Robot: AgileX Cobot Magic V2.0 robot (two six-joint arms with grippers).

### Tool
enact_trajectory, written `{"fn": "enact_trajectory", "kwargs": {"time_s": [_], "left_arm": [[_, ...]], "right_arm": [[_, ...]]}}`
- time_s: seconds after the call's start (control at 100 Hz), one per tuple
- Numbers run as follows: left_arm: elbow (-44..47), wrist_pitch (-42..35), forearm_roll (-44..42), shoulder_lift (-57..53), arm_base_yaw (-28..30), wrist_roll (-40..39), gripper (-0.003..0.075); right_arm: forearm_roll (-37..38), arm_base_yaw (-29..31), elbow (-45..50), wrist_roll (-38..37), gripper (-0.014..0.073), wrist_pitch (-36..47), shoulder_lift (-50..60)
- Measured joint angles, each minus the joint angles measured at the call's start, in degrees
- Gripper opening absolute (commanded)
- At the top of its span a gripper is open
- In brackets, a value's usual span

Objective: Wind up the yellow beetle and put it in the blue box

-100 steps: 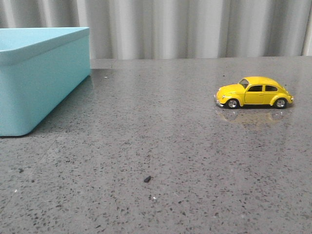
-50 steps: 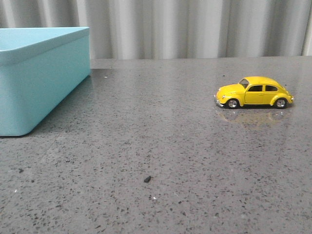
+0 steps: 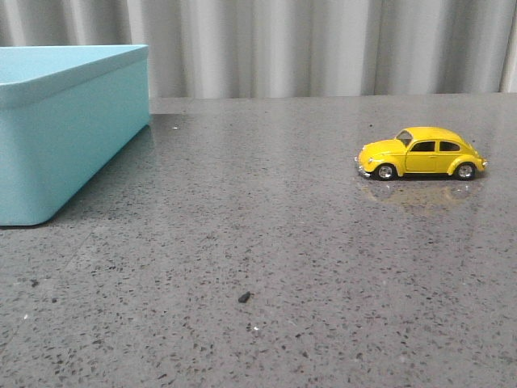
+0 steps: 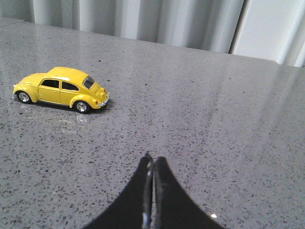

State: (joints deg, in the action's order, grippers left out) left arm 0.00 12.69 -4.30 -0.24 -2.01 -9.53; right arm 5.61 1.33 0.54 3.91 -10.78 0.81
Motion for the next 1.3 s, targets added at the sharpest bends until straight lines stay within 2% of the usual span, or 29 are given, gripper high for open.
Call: {"fn": "enact_trajectory", "kwargs": {"time_s": [0.73,1.14,1.3], "left_arm": [[-2.4,-3.0,-0.1,0.0,0.0,0.0,-0.0021],[-11.3,-3.1,-1.0,6.7,0.0,0.0,-0.0021],[-12.0,-4.1,-1.2,8.1,0.0,0.0,-0.0021]], "right_arm": [[-5.3,0.0,-0.3,0.0,-0.005,1.0,-0.3],[-5.6,0.0,-14.6,0.0,-0.005,-3.3,-20.0],[-5.6,0.0,-15.7,0.0,-0.005,-3.3,-23.9]]}}
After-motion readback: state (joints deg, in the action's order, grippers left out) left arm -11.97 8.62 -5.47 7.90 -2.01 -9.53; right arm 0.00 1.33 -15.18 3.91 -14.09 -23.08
